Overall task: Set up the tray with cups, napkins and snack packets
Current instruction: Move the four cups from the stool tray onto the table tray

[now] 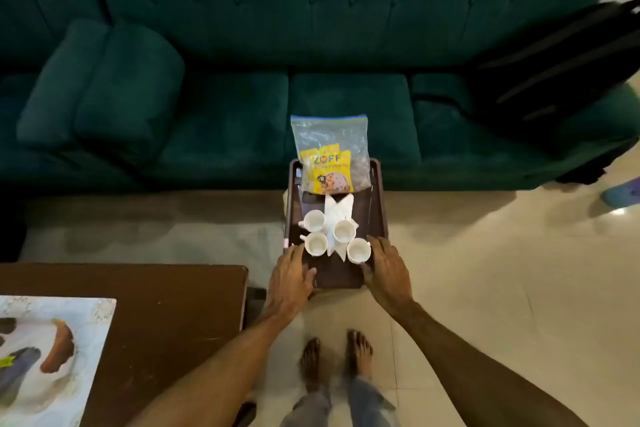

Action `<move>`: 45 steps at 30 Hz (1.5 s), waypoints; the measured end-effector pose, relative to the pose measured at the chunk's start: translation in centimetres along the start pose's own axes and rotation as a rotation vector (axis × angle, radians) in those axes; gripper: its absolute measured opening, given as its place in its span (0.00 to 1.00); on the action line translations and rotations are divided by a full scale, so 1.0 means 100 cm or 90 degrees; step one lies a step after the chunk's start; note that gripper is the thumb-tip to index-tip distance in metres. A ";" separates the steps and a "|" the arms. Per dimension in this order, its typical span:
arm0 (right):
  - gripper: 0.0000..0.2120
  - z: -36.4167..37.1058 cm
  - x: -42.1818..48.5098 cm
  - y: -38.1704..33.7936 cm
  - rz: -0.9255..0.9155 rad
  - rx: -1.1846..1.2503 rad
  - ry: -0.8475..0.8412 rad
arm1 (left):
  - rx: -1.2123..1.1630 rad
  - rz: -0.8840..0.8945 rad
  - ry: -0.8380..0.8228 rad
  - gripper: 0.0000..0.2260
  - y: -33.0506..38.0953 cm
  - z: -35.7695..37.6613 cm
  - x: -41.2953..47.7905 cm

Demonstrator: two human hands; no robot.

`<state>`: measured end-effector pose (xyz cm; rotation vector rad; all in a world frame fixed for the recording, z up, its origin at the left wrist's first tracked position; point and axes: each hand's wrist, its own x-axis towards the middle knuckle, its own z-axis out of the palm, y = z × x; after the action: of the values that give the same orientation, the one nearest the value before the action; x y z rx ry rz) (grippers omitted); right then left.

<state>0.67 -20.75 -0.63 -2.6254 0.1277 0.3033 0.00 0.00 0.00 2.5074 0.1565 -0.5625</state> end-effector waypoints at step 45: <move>0.28 0.149 -0.097 -0.112 -0.210 0.025 0.056 | -0.140 -0.197 0.481 0.28 -0.149 0.035 -0.125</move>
<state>-9.99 -3.45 -5.93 -2.5661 -0.2659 0.0711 -15.92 10.70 -4.79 2.3635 0.8452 0.3060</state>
